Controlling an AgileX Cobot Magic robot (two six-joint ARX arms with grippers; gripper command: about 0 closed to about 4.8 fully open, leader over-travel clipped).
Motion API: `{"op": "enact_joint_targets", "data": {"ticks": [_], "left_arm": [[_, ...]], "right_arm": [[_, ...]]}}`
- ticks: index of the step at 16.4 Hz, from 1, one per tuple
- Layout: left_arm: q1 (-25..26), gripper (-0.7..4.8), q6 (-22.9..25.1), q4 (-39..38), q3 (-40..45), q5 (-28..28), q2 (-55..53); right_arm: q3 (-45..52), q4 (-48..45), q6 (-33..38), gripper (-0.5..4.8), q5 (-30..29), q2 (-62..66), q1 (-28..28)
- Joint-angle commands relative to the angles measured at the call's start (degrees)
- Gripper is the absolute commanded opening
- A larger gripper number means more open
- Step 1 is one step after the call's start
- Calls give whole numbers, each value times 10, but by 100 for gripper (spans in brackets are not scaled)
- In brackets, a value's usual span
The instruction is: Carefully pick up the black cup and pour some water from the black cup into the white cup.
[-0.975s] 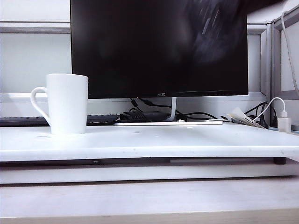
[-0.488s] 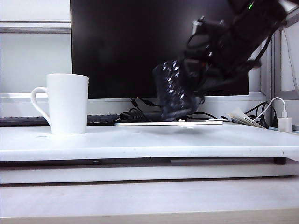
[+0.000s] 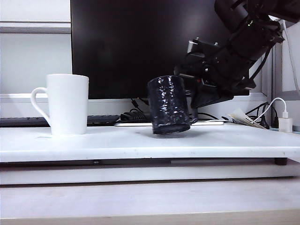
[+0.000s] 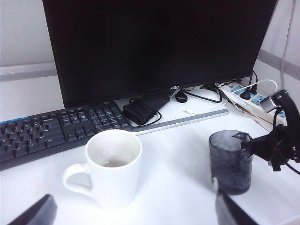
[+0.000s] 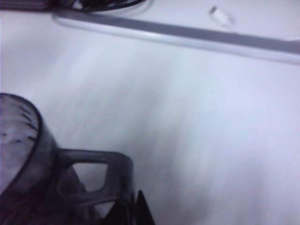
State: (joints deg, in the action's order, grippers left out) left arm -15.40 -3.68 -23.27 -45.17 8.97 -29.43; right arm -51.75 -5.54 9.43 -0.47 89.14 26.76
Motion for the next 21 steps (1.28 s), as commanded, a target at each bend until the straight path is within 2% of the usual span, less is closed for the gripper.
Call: {"op": "enact_joint_targets", "data": {"ticks": [1,3,6,8,11,12,16,21], "left_arm": [[0,479,2,6,-1,2,0],[0,479,2,6,-1,2,0],[0,479,2,6,-1,2,0],[0,479,2,6,-1,2,0],[0,479,2,6,-1,2,0],[0,479,3,6,-1,2,0],[0,479,3,6,-1,3,0],[0,479,3,6,-1,2,0]], "right_arm": [[1,1,15,-6,-1,-1,0],[1,-47,3,-6,21,-1,0],[1,-179,-8,-6,20,-1,0],[-2,-211,8,-6,18,-1,0],[-26,-58,10,-6,18,7,-3],[-24,-48,6,-6,18,11,-4],[-13,-106,8,-6,0,51,-6],[-10,-79,15,-6,1,78,-6]]}}
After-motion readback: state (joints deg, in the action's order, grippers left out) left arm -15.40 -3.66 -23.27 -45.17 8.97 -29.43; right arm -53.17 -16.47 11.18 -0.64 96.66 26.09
